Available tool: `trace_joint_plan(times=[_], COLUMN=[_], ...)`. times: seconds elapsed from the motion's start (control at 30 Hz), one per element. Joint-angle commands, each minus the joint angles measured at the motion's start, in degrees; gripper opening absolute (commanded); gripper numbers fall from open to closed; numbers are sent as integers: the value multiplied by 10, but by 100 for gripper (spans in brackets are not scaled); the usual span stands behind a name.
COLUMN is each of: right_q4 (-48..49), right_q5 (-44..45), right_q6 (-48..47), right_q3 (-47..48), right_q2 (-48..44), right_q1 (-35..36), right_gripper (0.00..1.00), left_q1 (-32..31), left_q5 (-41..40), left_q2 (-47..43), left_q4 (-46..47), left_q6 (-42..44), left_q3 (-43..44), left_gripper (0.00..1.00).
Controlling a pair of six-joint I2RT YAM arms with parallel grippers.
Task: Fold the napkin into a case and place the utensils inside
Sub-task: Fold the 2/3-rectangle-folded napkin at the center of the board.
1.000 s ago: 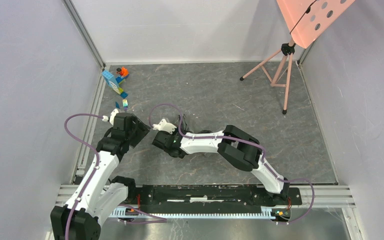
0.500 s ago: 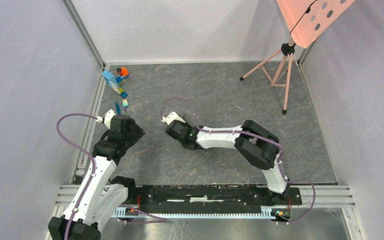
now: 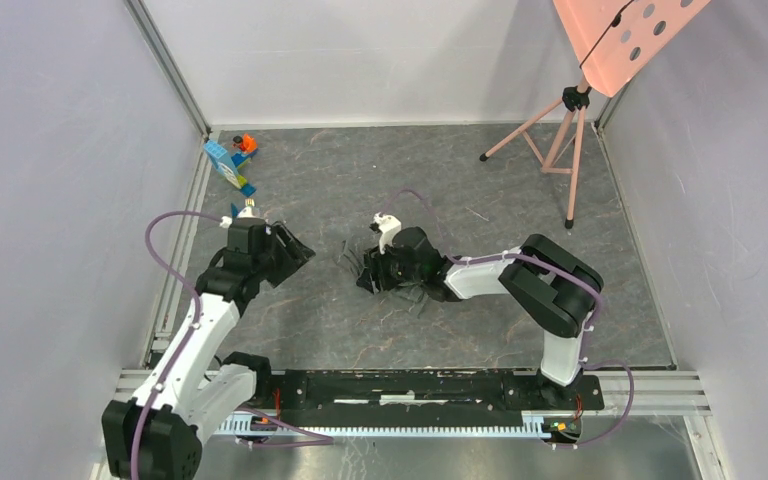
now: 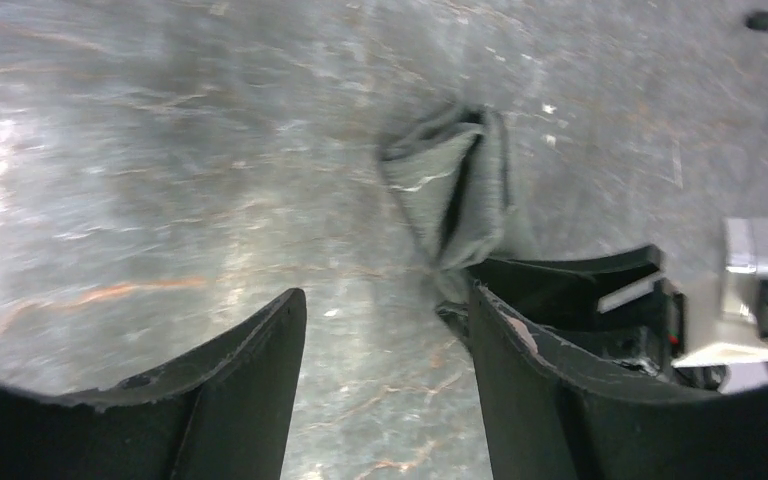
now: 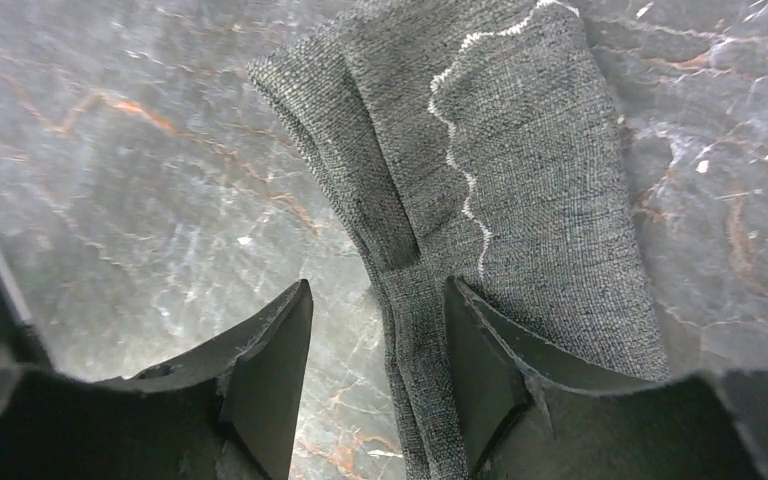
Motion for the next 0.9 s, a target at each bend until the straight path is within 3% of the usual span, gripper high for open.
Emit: trace_joint_plan(times=[0.0, 0.07, 0.23, 0.37, 0.47, 0.57, 0.67, 0.87], right_q4=[99, 140, 143, 148, 146, 143, 140, 84], right_q5=[-116, -125, -119, -118, -115, -115, -115, -133], right_q6=[95, 117, 116, 116, 114, 109, 103, 65], right_q3=[-53, -75, -85, -81, -79, -75, -74, -68], right_q2=[0, -1, 3, 10, 9, 1, -16, -85], right_q1=[-13, -26, -40, -40, -40, -40, -40, -40], right_gripper=[57, 57, 50, 45, 44, 45, 45, 48], left_q1=[2, 2, 0, -33, -82, -87, -82, -82], left_q5=[161, 226, 343, 345, 323, 263, 194, 167], left_q2=[49, 86, 202, 259, 316, 356, 361, 392], left_q4=[137, 201, 317, 368, 337, 301, 310, 306], left_q6=[8, -4, -48, -57, -38, -36, -33, 5], left_q3=[-2, -9, 0, 26, 63, 59, 24, 2], left_gripper=[66, 59, 26, 20, 16, 3, 2, 2])
